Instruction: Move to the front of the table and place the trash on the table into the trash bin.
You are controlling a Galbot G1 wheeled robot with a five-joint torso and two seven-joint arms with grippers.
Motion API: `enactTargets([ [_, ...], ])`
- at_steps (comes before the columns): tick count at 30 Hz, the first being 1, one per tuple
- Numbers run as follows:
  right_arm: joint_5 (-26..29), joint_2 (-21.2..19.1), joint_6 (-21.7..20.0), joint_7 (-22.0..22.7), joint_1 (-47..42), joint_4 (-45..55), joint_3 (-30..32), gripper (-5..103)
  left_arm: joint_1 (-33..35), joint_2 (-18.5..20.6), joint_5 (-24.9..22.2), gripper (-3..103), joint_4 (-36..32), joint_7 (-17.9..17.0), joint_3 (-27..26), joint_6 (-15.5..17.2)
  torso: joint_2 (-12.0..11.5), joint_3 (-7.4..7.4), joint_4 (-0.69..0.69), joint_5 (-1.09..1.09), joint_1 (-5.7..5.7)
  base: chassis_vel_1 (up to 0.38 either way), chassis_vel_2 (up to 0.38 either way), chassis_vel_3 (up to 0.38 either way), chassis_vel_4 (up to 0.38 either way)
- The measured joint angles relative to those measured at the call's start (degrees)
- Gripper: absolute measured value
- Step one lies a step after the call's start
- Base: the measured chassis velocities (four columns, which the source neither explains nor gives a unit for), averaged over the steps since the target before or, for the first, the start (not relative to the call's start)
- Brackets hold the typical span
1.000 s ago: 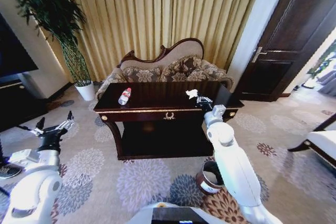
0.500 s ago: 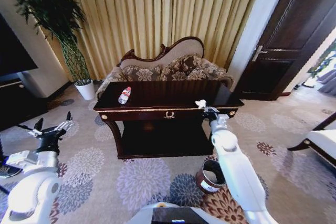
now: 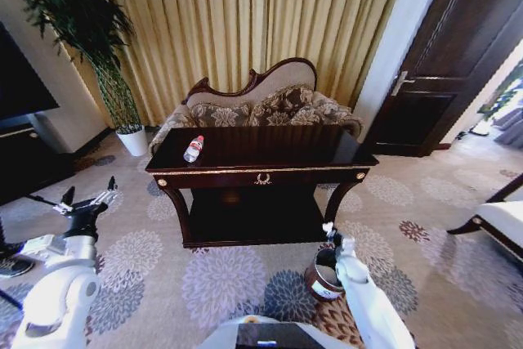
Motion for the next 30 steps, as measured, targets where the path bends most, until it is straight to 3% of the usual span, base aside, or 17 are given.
enactTargets([
  [8,-2.0,-0.2,0.4,0.0,0.7,-5.9,1.8,0,0.2,-0.9,-0.3,100,0.0,0.0,-0.8,-0.1,0.0,0.0,0.0,0.03,0.0,0.0,0.0,0.0,0.0],
  [16,-8.3,-0.5,1.4,0.0,3.1,-9.7,5.0,0,0.1,-1.7,-0.4,100,0.0,-0.1,-0.6,-0.1,0.0,0.0,0.02,0.01,0.0,0.0,0.0,0.0,0.0],
  [22,-12.4,0.0,1.3,0.0,0.8,-9.1,6.5,0,0.6,-1.3,-0.6,100,0.1,-0.1,-0.6,-0.1,0.0,0.0,-0.01,0.02,0.0,0.0,0.0,0.0,0.0],
  [30,-13.9,1.6,-0.8,0.0,-3.2,-3.7,7.5,-3,0.2,-1.0,-1.3,100,0.9,-0.2,-0.6,-0.2,0.0,0.0,0.0,0.0,0.0,0.0,0.0,0.0,0.0],
])
